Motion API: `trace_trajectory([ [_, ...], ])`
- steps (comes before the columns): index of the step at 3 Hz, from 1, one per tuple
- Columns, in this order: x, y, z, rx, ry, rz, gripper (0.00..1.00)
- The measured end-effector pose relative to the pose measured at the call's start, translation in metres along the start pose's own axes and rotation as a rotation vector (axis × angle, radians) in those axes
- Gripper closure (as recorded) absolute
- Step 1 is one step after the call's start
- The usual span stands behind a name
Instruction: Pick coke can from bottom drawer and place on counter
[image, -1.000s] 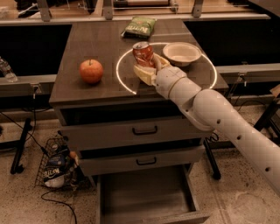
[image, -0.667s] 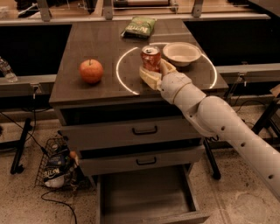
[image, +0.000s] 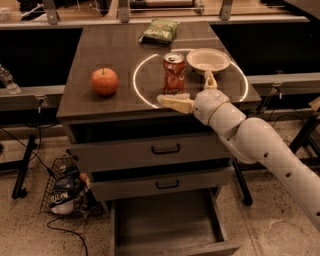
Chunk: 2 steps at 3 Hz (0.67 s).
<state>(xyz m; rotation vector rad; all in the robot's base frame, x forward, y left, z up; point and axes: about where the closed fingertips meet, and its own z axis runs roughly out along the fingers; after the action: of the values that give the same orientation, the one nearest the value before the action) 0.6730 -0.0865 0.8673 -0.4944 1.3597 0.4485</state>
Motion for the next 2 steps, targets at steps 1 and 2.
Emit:
trace_trajectory([
  [1, -0.066, -0.038, -0.027, 0.023, -0.054, -0.159, 0.00],
  [2, -0.140, -0.087, -0.056, 0.076, -0.112, -0.312, 0.00],
])
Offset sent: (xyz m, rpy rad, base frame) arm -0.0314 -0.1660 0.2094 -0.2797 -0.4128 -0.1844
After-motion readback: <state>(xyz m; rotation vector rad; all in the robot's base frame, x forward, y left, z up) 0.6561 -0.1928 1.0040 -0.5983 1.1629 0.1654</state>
